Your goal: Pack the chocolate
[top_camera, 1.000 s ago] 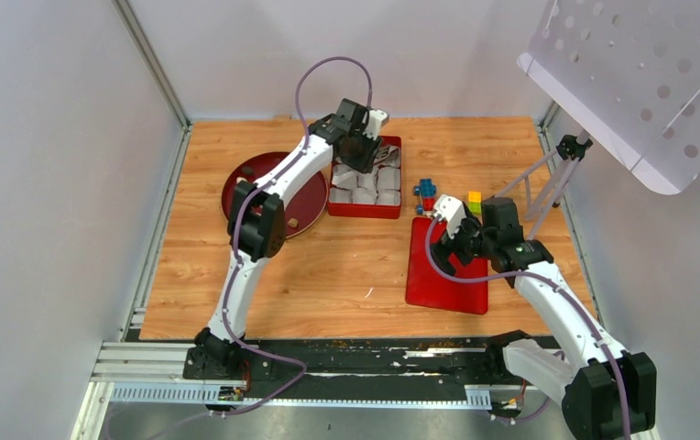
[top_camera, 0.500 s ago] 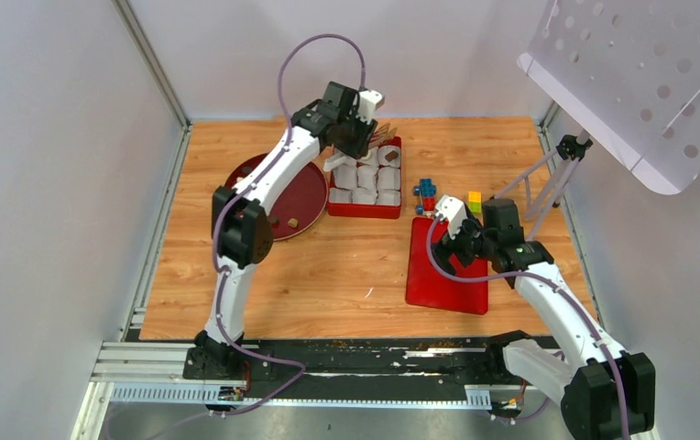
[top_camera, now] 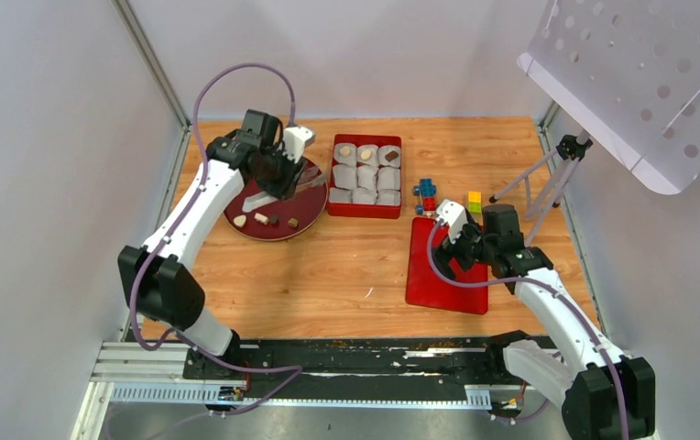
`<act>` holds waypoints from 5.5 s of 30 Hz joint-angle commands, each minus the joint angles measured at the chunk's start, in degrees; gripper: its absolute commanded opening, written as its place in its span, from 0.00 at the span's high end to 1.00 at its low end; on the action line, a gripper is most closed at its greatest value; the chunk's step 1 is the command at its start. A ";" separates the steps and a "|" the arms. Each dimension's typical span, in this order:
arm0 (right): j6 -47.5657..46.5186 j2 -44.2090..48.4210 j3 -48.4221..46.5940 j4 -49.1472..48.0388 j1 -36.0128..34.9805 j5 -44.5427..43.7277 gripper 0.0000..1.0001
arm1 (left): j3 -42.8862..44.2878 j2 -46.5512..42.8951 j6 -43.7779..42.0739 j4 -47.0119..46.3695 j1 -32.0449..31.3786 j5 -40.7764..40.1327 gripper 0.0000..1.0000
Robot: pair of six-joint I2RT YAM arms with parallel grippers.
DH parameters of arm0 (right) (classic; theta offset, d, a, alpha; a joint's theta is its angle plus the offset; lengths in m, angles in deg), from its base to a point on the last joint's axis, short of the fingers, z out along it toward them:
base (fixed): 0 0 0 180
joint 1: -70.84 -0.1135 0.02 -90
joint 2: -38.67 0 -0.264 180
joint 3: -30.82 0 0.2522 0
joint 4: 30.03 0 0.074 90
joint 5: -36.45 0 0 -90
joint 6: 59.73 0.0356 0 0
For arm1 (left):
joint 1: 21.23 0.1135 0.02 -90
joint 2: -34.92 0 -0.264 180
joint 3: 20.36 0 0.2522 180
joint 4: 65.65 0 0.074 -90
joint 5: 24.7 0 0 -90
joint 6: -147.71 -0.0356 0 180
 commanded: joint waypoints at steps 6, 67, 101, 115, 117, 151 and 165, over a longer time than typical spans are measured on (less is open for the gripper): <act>1.14 0.99 0.50 -3.17 0.29 1.57 0.05 | -11.54 -9.30 -5.18 4.21 1.96 -2.22 0.51; -0.08 2.13 2.01 -1.47 1.71 0.57 0.05 | 15.84 16.57 2.62 2.72 6.02 10.76 0.84; 0.06 4.07 4.47 -1.91 3.62 0.79 0.05 | 26.89 28.65 0.28 3.87 -1.45 5.14 0.83; -0.03 3.74 4.48 -2.17 3.72 0.97 0.05 | 28.12 29.37 0.47 3.72 -2.11 4.06 0.58; -0.05 3.73 4.38 -2.19 3.72 0.84 0.05 | 28.49 29.34 0.54 3.72 -2.11 4.25 0.57; -0.19 3.55 4.87 -2.16 3.81 0.97 0.05 | 25.27 12.20 -10.16 18.75 11.30 3.34 0.53; 0.48 1.45 4.13 -3.53 3.81 2.36 0.05 | 5.08 2.06 -12.70 20.76 14.68 1.77 0.54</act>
